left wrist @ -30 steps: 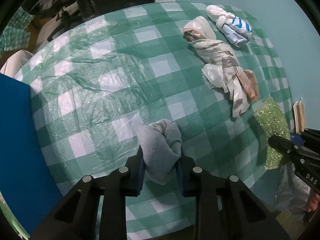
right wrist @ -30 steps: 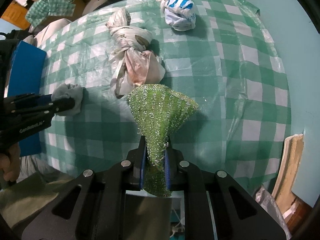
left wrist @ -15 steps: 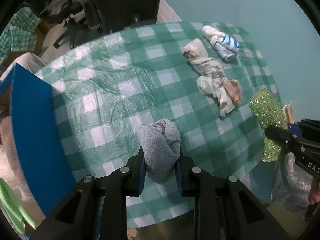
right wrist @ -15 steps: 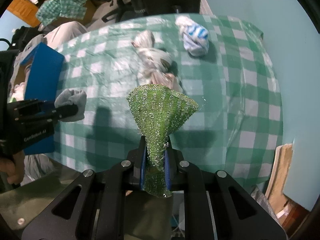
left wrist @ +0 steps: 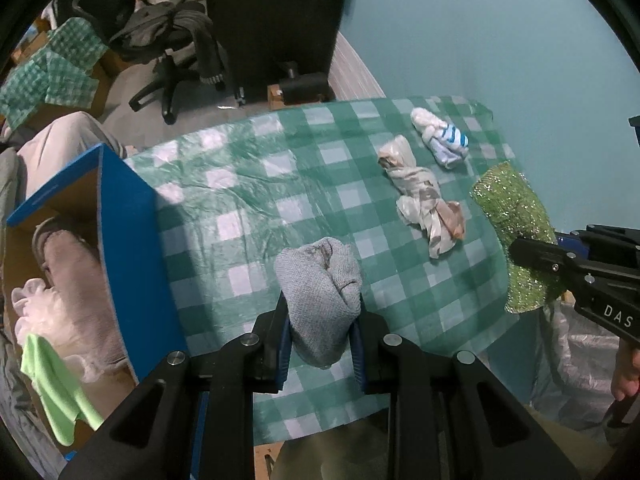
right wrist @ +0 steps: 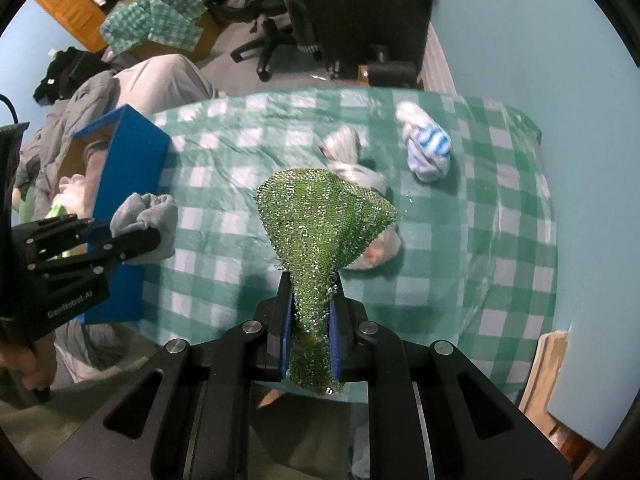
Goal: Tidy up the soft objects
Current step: 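Carry the scrubber and grey sock over the box and release both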
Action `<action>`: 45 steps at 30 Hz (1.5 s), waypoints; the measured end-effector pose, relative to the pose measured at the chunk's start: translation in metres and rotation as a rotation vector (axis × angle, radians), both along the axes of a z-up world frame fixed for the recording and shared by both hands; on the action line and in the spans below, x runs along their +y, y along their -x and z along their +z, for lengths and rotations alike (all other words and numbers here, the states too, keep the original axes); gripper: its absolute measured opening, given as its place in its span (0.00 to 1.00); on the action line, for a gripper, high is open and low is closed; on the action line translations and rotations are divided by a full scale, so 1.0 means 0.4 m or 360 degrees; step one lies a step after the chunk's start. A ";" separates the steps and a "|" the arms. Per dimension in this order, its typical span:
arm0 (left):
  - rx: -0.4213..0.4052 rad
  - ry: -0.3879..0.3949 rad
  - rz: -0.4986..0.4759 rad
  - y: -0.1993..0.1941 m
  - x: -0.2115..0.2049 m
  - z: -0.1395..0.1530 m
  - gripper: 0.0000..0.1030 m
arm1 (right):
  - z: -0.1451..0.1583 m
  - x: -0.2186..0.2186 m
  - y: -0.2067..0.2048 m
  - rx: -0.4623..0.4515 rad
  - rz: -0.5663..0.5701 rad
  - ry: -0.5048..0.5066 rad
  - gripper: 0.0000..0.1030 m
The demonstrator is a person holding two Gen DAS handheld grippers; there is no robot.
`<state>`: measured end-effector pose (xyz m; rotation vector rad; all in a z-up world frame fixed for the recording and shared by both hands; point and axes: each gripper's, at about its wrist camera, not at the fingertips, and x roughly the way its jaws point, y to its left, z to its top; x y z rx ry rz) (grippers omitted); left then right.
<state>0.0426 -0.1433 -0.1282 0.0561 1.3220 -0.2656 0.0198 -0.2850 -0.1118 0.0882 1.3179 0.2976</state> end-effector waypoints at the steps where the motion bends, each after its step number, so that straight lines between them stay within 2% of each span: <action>1: -0.0006 0.0002 0.0010 0.001 0.006 0.007 0.24 | 0.008 0.008 -0.004 -0.0008 0.0009 -0.0003 0.13; 8: -0.0045 0.0023 0.0102 0.012 0.055 0.052 0.24 | 0.039 0.048 -0.021 -0.0043 0.0068 -0.0022 0.13; 20: -0.0070 0.0051 0.0289 0.035 0.157 0.082 0.24 | 0.075 0.160 -0.053 -0.0094 0.0235 -0.0068 0.13; 45: -0.0167 -0.0021 0.0630 0.083 0.419 0.131 0.24 | 0.111 0.453 -0.101 -0.0160 0.0575 -0.0140 0.13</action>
